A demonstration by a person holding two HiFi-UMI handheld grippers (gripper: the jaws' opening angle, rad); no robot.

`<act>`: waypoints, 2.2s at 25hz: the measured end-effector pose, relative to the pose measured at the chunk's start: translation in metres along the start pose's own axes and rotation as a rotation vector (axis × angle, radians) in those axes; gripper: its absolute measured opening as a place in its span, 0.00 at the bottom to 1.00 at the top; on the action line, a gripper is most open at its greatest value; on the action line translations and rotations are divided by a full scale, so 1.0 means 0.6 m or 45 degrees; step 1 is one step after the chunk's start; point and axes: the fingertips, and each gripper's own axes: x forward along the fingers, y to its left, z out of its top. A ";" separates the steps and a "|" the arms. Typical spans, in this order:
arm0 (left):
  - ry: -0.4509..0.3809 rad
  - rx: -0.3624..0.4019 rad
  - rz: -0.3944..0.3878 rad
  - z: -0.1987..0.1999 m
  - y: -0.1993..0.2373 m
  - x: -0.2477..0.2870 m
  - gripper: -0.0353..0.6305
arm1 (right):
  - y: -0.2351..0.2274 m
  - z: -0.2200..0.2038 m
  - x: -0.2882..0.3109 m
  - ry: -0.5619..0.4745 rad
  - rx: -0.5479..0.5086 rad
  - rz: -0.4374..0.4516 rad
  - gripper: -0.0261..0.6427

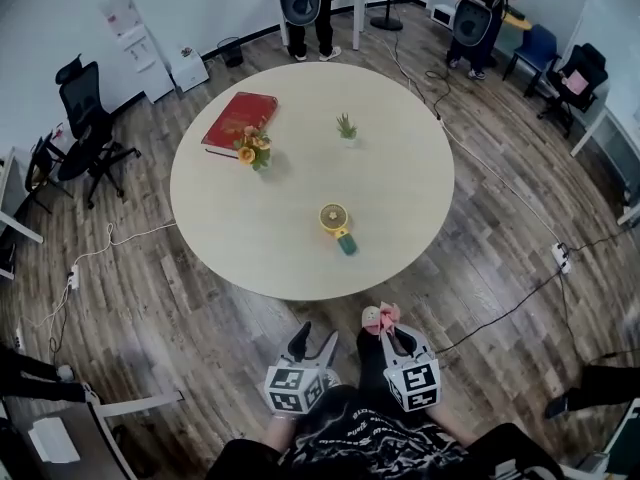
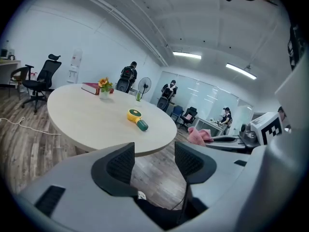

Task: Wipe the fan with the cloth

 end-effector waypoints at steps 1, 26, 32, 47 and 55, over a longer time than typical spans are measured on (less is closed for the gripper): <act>0.003 0.000 0.012 0.009 0.004 0.017 0.47 | -0.014 0.009 0.018 0.001 -0.004 0.016 0.08; 0.013 -0.237 0.471 0.170 0.100 0.382 0.47 | -0.300 0.188 0.354 0.062 -0.246 0.436 0.08; 0.225 -0.287 0.576 0.124 0.086 0.390 0.51 | -0.313 0.201 0.343 0.084 -0.141 0.453 0.08; 0.414 -0.172 0.486 0.087 0.124 0.422 0.33 | -0.262 0.188 0.355 0.189 -0.051 0.676 0.08; 0.467 -0.081 0.289 0.089 0.149 0.415 0.33 | -0.200 0.218 0.378 0.200 -0.082 0.788 0.08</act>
